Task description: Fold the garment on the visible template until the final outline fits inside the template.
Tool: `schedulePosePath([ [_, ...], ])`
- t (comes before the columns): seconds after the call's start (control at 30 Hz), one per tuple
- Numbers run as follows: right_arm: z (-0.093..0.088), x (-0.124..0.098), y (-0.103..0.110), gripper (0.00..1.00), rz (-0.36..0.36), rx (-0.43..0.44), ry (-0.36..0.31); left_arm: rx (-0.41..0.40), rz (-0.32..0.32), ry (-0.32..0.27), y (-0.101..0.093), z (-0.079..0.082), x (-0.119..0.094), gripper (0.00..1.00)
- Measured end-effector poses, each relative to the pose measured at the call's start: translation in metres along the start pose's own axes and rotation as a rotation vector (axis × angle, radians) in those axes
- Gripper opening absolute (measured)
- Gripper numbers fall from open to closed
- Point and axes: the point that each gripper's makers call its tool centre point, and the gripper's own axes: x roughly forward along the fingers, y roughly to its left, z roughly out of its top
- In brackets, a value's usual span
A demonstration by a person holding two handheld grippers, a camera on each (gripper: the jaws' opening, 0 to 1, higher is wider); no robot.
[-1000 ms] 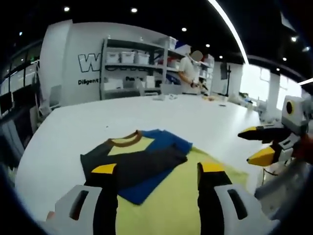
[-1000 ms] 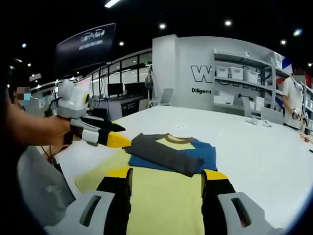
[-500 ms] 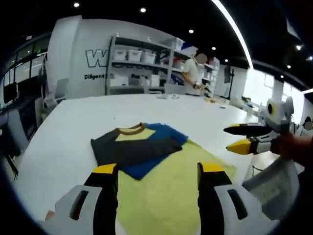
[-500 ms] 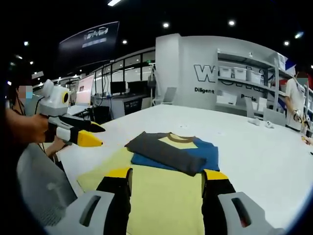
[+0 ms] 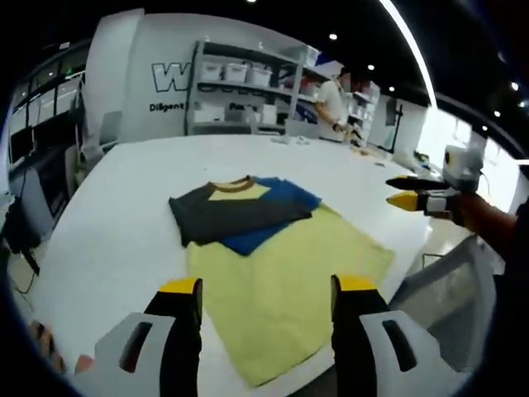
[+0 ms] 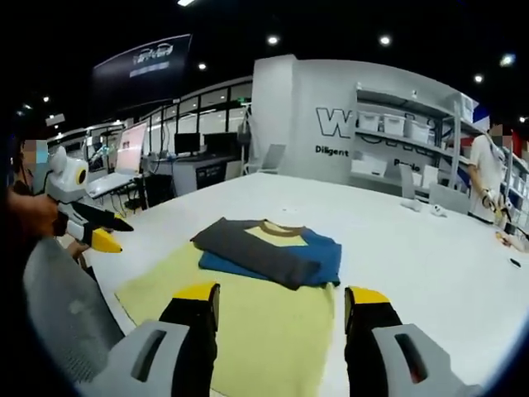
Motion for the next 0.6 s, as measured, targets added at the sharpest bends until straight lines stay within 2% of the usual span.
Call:
schedulePosePath([
  [0.1, -0.008, -0.003, -0.004, 0.65, 0.005, -0.011, 0.021, -0.003, -0.006, 0.054, 0.0, -0.014, -0.003, 0.56],
  [0.2, -0.025, -0.006, -0.004, 0.66, 0.043, -0.029, 0.067, -0.013, -0.012, 0.093, -0.001, -0.026, -0.006, 0.54],
  [0.33, -0.055, -0.012, 0.003, 0.61, 0.122, -0.066, 0.17, -0.028, -0.018, 0.136, -0.001, -0.037, -0.009, 0.51],
  [0.47, -0.072, -0.014, -0.001, 0.61, 0.109, -0.087, 0.204, -0.026, -0.022, 0.177, -0.001, -0.043, -0.009, 0.52],
  [0.6, -0.083, -0.015, -0.003, 0.61, 0.111, -0.077, 0.223, -0.037, -0.023, 0.257, -0.001, -0.058, -0.009, 0.52],
])
